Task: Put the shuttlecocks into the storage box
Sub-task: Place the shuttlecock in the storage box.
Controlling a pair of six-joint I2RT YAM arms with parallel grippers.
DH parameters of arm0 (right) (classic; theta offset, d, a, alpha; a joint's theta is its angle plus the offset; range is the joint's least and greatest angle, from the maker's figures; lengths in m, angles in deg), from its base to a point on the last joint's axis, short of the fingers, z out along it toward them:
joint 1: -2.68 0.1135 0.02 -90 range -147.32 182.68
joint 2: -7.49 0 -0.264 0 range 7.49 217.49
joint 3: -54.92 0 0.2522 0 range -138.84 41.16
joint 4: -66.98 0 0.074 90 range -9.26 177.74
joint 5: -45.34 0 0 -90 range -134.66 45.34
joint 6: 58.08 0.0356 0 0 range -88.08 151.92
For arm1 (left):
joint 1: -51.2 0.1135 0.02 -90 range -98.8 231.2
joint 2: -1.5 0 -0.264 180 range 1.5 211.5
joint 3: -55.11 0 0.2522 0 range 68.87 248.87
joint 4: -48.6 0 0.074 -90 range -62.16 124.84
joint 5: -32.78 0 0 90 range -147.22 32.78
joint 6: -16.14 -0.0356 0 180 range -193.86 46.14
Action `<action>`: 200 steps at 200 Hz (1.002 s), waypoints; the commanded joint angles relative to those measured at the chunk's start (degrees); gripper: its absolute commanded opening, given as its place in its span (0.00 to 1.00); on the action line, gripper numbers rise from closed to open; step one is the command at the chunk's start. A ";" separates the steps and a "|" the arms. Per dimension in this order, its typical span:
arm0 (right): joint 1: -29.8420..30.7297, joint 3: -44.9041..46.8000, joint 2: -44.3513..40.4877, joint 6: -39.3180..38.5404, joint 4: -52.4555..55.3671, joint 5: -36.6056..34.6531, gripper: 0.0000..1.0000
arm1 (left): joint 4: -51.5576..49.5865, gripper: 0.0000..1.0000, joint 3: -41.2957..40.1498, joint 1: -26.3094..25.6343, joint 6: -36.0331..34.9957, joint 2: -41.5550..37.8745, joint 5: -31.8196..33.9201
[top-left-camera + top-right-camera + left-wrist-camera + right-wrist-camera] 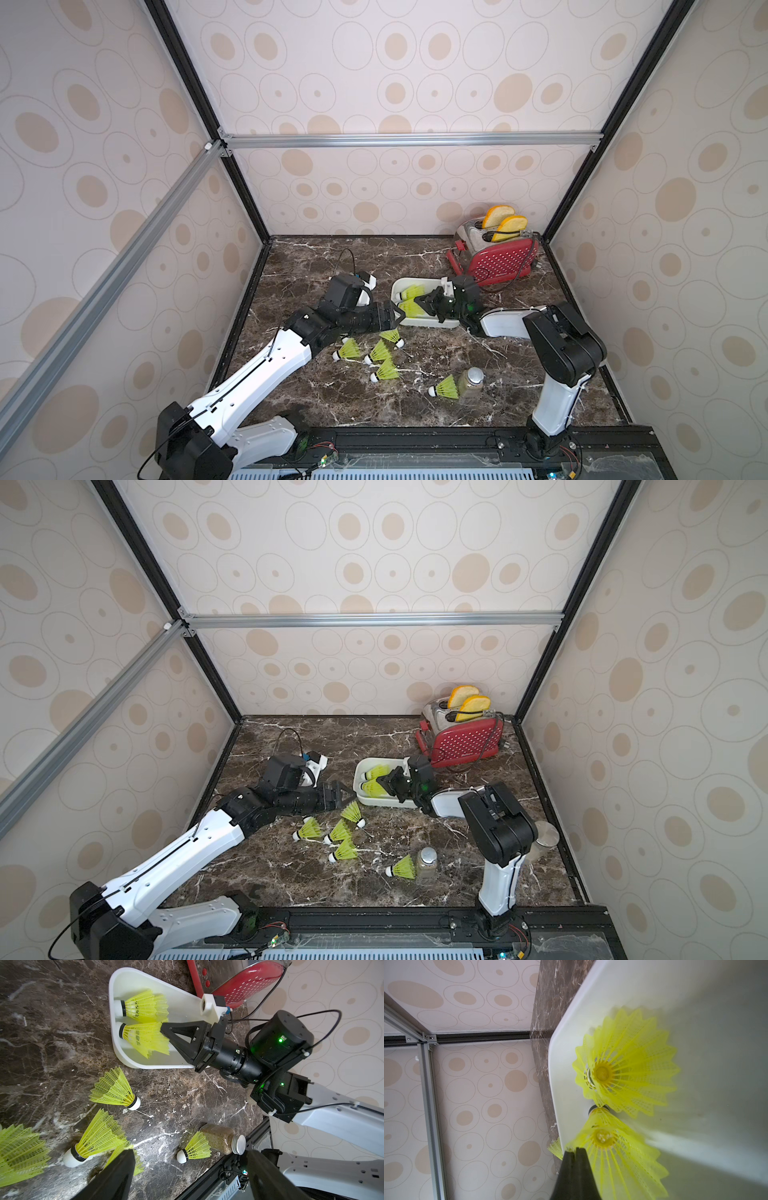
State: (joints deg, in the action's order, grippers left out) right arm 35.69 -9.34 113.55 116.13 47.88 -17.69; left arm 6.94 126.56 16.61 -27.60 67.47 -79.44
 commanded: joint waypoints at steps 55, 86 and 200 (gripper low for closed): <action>0.47 -3.32 2.31 -0.55 9.21 1.61 0.05 | 0.39 0.87 1.63 0.93 -0.91 0.21 -0.85; 0.47 -3.60 2.01 -1.03 10.92 1.70 0.28 | 0.31 0.87 1.76 1.11 -1.11 0.21 -0.99; -1.49 -7.84 -2.28 -5.99 21.57 2.74 0.40 | 1.01 0.87 1.64 1.19 -0.74 0.21 -1.16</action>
State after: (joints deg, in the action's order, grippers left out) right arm 34.51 -15.22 113.23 112.46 65.10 -15.92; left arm 7.05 126.56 17.20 -27.62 67.61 -80.27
